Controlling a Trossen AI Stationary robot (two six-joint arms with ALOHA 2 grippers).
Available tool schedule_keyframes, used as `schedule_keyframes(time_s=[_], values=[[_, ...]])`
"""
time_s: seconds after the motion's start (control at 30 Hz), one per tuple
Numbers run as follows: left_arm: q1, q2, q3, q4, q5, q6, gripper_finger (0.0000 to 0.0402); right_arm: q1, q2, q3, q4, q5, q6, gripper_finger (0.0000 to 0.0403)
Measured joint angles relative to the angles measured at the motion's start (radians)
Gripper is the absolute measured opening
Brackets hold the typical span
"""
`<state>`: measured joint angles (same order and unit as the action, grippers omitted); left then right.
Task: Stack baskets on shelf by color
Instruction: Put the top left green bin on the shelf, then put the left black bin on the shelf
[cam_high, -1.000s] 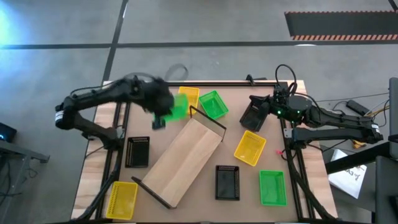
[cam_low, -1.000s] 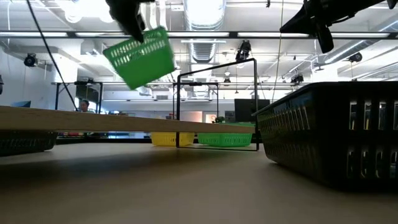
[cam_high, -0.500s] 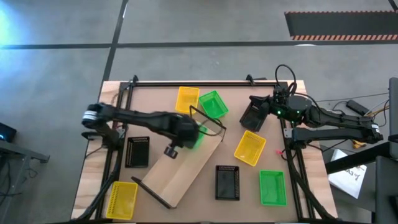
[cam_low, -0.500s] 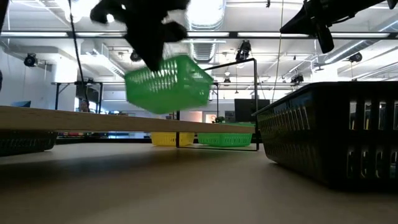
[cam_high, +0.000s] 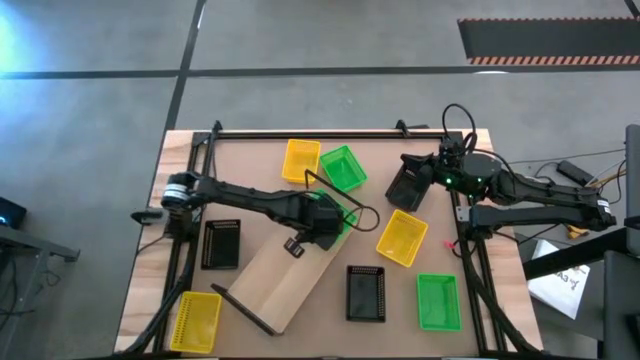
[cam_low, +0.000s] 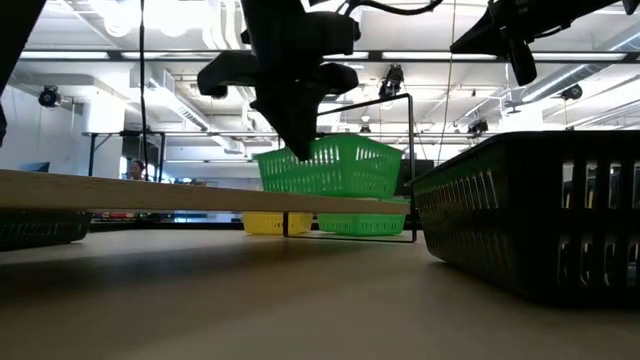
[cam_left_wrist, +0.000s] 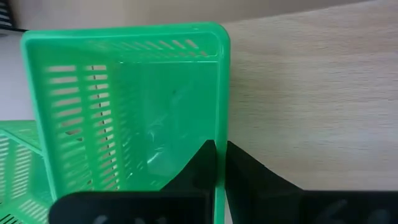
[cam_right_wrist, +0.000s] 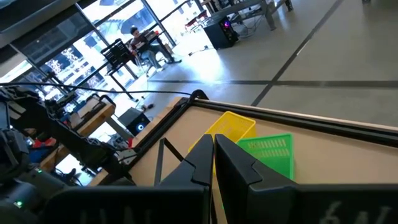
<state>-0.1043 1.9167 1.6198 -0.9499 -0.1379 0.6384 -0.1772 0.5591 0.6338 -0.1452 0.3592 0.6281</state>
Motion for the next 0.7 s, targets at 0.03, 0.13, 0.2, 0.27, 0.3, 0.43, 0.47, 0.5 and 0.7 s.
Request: schedule_keyframes(time_s=[0.03, 0.13, 0.2, 0.27, 0.3, 0.43, 0.47, 0.5, 0.7], values=[[0.000, 0.000, 0.001, 0.000, 0.000, -0.001, 0.0000, 0.000, 0.000, 0.000, 0.000, 0.000, 0.000, 0.0009], [-0.002, 0.000, 0.001, -0.001, 0.001, -0.006, 0.0001, 0.000, 0.000, 0.000, 0.000, 0.000, 0.000, 0.0009], [-0.002, -0.001, 0.001, 0.000, 0.001, -0.041, 0.0007, 0.000, 0.000, 0.000, 0.000, 0.000, 0.000, 0.0009], [-0.003, -0.001, 0.000, -0.001, 0.003, -0.095, 0.0019, 0.000, 0.000, 0.000, 0.000, 0.000, 0.000, 0.0009], [-0.003, -0.001, 0.000, 0.000, 0.004, -0.115, 0.0027, 0.000, 0.000, 0.000, 0.000, 0.000, 0.000, 0.0009], [-0.003, -0.001, -0.001, 0.005, 0.018, -0.136, 0.0066, 0.000, 0.000, 0.000, 0.000, 0.000, 0.000, 0.0009], [-0.003, -0.001, 0.001, 0.004, 0.027, -0.136, 0.0077, 0.000, 0.000, 0.000, 0.000, 0.000, 0.000, 0.0009], [-0.003, -0.001, 0.003, 0.008, 0.034, -0.136, 0.0088, 0.000, 0.000, 0.000, 0.000, 0.000, 0.000, 0.0009], [-0.003, -0.019, 0.003, 0.016, 0.042, -0.162, 0.0156, 0.000, 0.000, 0.000, 0.000, 0.000, 0.000, 0.0009]])
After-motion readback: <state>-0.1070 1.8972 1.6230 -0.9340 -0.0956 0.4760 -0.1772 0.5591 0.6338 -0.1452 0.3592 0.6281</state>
